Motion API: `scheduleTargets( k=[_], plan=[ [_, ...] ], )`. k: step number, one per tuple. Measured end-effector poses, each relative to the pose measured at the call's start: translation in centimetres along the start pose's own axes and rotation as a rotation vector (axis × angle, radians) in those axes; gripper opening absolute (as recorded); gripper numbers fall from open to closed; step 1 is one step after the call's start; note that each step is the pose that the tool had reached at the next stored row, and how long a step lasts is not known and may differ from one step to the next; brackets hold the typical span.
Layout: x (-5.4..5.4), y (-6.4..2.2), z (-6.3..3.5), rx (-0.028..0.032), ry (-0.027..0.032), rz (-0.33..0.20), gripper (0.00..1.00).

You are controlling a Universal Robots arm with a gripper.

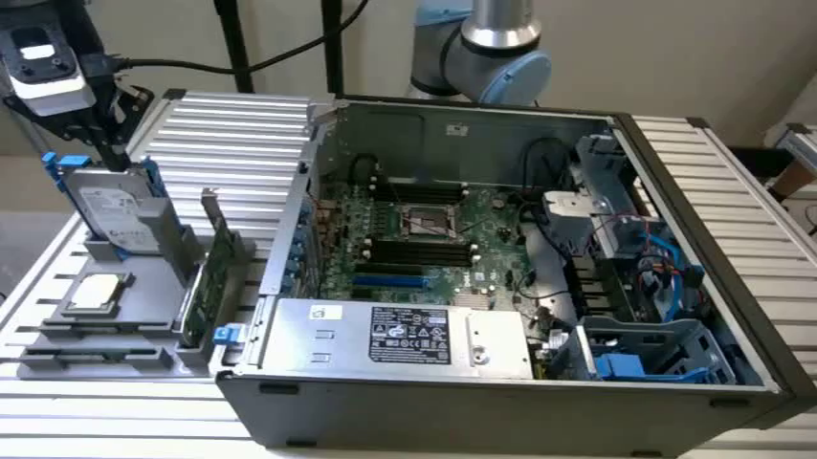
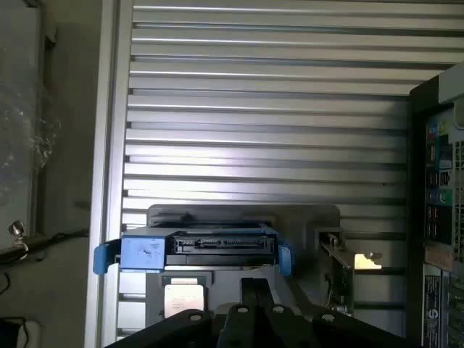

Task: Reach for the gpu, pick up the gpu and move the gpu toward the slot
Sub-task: 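Reach for the gpu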

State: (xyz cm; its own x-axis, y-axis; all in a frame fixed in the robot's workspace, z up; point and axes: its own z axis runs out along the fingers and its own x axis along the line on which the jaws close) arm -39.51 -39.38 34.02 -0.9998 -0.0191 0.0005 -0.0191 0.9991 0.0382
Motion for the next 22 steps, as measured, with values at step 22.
scheduleTargets(
  k=[22],
  plan=[
    [-1.5, -1.83, -0.13, -0.0002, 0.0139, 0.001, 0.11]
  ],
)
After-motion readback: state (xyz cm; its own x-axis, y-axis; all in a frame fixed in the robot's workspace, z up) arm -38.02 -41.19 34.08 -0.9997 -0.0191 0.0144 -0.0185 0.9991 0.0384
